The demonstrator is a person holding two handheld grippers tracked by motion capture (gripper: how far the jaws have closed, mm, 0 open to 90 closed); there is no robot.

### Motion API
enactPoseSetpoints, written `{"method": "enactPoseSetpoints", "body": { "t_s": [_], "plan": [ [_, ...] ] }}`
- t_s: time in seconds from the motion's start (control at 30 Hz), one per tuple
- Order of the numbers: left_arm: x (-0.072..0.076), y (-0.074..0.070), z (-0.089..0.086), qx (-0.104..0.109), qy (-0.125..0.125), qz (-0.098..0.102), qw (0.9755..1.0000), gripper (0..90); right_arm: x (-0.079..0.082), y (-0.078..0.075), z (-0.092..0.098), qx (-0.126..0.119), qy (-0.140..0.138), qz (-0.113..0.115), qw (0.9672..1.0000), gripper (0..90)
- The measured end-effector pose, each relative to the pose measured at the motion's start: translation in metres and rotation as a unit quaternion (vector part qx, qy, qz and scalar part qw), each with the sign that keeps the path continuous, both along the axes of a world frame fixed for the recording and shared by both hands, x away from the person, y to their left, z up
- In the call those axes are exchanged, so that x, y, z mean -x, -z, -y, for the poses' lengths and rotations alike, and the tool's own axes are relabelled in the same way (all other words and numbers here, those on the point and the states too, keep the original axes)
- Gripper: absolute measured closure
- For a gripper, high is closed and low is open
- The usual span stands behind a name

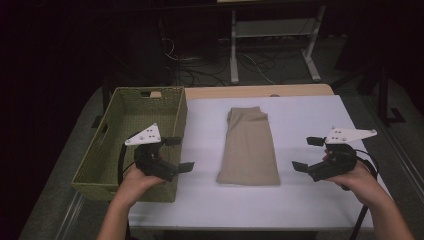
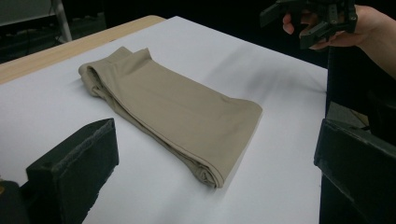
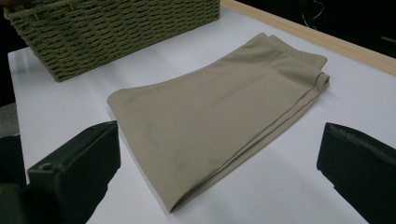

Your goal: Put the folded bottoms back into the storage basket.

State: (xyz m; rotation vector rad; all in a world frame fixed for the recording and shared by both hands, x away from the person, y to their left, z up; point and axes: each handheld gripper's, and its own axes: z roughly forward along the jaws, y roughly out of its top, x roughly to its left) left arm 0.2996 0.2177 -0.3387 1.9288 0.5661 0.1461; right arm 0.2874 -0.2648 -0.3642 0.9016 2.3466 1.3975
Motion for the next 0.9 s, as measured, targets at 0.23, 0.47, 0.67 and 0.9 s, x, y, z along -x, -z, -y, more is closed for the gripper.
{"method": "enactPoseSetpoints", "body": {
  "t_s": [0.23,0.47,0.67,0.9],
  "plan": [
    [0.000,0.000,0.001,-0.001,0.007,-0.002,1.0000,0.3,0.002,0.003,0.001,0.002,-0.001,-0.002,1.0000,0.0],
    [0.000,0.000,0.000,0.005,0.009,-0.007,0.9999,0.6,0.002,0.007,0.000,0.005,-0.005,-0.008,0.9999,0.0],
    [0.001,0.000,-0.001,0.006,0.007,0.000,1.0000,0.7,0.001,0.013,-0.003,0.006,-0.014,-0.015,0.9998,0.0],
    [0.002,0.000,-0.003,0.016,0.001,0.002,0.9999,0.7,0.000,0.019,-0.008,0.012,-0.026,-0.019,0.9994,0.0]
  ]
}}
